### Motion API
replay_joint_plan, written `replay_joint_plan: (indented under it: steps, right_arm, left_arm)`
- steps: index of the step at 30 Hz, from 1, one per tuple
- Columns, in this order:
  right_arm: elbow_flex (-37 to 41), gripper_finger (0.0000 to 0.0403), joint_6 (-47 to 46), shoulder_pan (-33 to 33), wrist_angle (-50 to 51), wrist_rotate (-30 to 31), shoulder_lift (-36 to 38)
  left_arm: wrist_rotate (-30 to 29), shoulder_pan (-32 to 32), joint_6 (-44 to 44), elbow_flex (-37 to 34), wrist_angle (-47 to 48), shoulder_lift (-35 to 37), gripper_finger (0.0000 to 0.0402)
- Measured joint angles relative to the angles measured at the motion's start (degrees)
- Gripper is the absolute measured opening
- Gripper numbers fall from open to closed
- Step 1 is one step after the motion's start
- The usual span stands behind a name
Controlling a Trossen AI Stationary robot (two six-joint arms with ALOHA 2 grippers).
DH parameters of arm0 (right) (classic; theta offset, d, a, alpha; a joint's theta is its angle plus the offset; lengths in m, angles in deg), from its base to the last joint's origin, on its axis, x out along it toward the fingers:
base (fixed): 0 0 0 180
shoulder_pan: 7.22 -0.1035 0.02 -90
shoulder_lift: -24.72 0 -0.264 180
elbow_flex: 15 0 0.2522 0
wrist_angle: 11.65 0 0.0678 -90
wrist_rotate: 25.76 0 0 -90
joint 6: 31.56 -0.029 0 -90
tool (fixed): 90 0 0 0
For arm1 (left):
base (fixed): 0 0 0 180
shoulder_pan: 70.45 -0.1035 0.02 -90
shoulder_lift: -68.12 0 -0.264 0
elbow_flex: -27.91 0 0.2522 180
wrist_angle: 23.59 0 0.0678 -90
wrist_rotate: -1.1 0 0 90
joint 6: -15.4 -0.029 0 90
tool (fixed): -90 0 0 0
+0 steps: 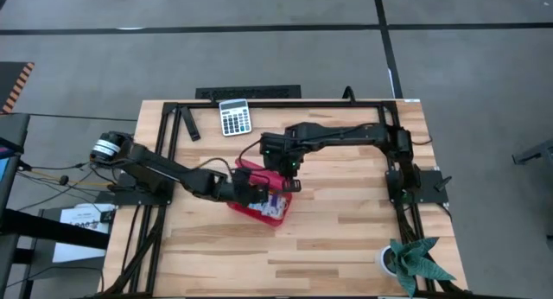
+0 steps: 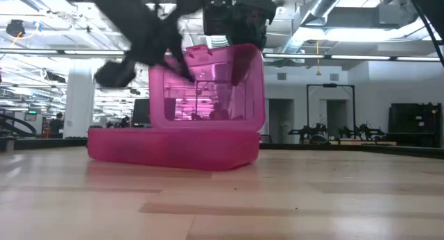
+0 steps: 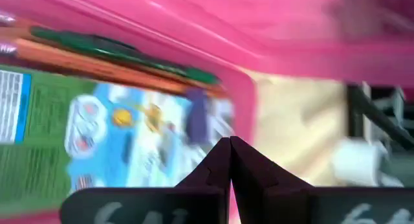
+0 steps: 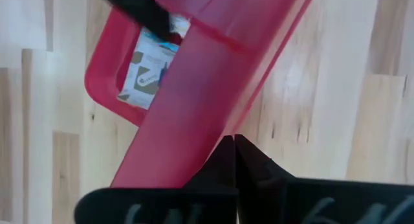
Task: Pack school essentials
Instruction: Close the red supply box
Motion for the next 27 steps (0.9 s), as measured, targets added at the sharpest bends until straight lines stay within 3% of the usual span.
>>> replay_joint_plan:
  steps: [4,8,11,13,20,23,27]
  right_arm:
    - [0.00,0.0003,-0.22,-0.27,-0.49,0.02,0.00]
    - [-0.02,0.0003,-1.02,-1.25,-1.35,0.20,0.00]
    - [-0.02,0.0002,-1.81,-2.61,-2.29,0.18,0.00]
    - [-0.02,0.0002,-2.42,-3.62,-2.66,0.20,0.00]
    - [2.41,0.0002,-7.50,-7.15,-11.92,0.37,0.17]
    - [6.72,0.0002,-11.07,-8.79,-18.22,0.37,0.11]
    - [14.85,0.0005,-13.39,-11.04,-28.76,2.62,0.08]
  left_arm:
    - [3.75,0.02,-2.74,3.29,4.38,6.47,0.0000]
    - [11.26,1.10,-3.75,4.52,6.75,11.78,0.0000]
    - [11.41,3.56,-2.22,5.36,6.67,16.29,0.0000]
    - [7.27,5.20,-2.04,5.98,6.77,19.51,0.0000]
    - [-19.89,10.48,-3.48,8.66,16.35,25.97,0.0000]
    - [-23.71,11.69,-0.95,8.56,20.97,26.33,0.0000]
    - [-23.92,12.37,1.69,8.55,24.30,25.69,0.0000]
